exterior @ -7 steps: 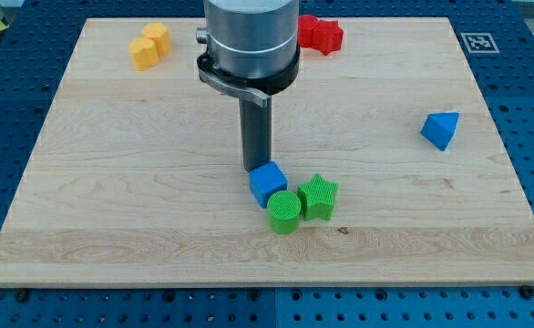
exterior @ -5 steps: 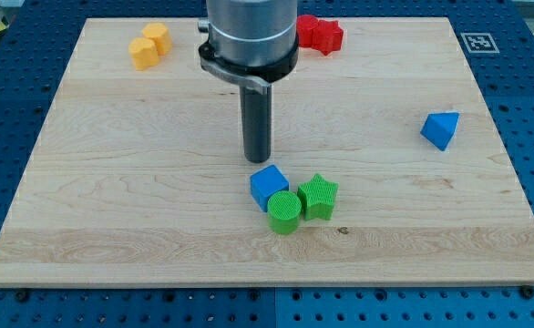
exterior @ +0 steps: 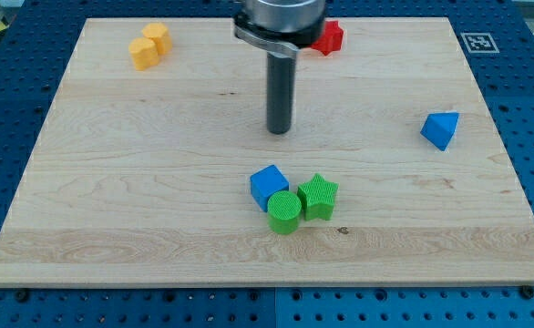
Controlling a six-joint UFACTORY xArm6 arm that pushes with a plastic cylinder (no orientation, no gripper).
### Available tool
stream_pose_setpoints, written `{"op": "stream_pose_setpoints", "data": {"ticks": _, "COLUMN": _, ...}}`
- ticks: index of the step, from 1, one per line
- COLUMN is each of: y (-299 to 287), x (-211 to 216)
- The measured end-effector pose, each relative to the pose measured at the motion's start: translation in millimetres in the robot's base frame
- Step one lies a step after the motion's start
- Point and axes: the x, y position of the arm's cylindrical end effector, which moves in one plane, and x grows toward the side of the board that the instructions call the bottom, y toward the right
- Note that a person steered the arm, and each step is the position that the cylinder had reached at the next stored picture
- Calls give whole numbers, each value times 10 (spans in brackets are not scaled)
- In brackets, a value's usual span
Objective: Move your arm to the yellow heart
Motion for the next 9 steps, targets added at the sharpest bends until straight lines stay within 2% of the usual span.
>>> {"op": "stream_pose_setpoints", "data": {"ticks": 4, "y": -1140, "x": -461}}
{"op": "stream_pose_setpoints", "data": {"ticks": 6, "y": -1988, "x": -592}}
{"op": "stream_pose_setpoints", "data": {"ticks": 8, "y": -2508, "x": -1114}}
{"op": "stream_pose_setpoints", "data": {"ticks": 9, "y": -2526, "x": -1455}}
